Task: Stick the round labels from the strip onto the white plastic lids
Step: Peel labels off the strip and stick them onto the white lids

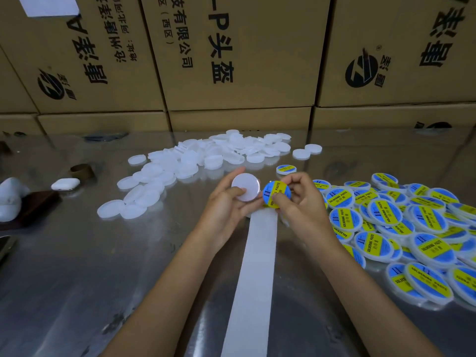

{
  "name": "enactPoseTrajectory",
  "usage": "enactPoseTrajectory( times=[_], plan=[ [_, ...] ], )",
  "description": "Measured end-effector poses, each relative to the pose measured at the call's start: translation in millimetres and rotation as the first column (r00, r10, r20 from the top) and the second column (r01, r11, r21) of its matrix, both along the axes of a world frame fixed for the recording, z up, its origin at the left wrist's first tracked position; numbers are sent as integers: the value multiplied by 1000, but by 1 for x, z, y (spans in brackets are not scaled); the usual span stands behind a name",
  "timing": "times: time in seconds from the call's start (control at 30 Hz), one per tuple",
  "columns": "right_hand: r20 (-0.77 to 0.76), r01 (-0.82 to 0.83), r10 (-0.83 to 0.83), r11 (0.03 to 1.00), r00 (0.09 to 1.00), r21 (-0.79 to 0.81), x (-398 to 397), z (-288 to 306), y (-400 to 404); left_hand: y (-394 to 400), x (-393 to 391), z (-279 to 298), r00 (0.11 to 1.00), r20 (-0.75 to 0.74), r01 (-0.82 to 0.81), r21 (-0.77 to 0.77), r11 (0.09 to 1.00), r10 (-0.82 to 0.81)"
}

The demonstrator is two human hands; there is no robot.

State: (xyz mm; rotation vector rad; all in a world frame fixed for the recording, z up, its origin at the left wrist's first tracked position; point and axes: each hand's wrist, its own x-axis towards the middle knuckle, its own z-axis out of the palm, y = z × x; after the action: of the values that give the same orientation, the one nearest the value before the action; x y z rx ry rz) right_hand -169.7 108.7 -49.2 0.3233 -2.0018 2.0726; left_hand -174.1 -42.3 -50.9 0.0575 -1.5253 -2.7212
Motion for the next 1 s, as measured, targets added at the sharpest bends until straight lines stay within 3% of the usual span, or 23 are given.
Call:
enactPoseTrajectory(
  times=[0.1, 0.2, 0.43, 0.8, 1.0],
  plan=[
    [3, 4, -4, 999, 1000, -39, -3, 3, 5, 7, 5, 2, 994, 23, 102, 142, 985, -106],
    [-23, 30, -29, 999, 999, 29, -5, 2, 8, 15, 9, 0, 984, 57, 157, 196, 968, -171],
    [-99, 59, -38, 973, 994, 221, -5, -5, 7, 21, 11, -1, 974, 61, 206, 149, 967, -217],
    [-168, 132, -81, 939, 982, 316, -8, -11, 6, 25, 12, -2, 973, 40, 224, 60, 973, -227],
    [-244, 254, -154, 849, 958, 463, -10, -12, 13, 21, 10, -2, 978, 43, 196, 149, 969, -204]
  ],
)
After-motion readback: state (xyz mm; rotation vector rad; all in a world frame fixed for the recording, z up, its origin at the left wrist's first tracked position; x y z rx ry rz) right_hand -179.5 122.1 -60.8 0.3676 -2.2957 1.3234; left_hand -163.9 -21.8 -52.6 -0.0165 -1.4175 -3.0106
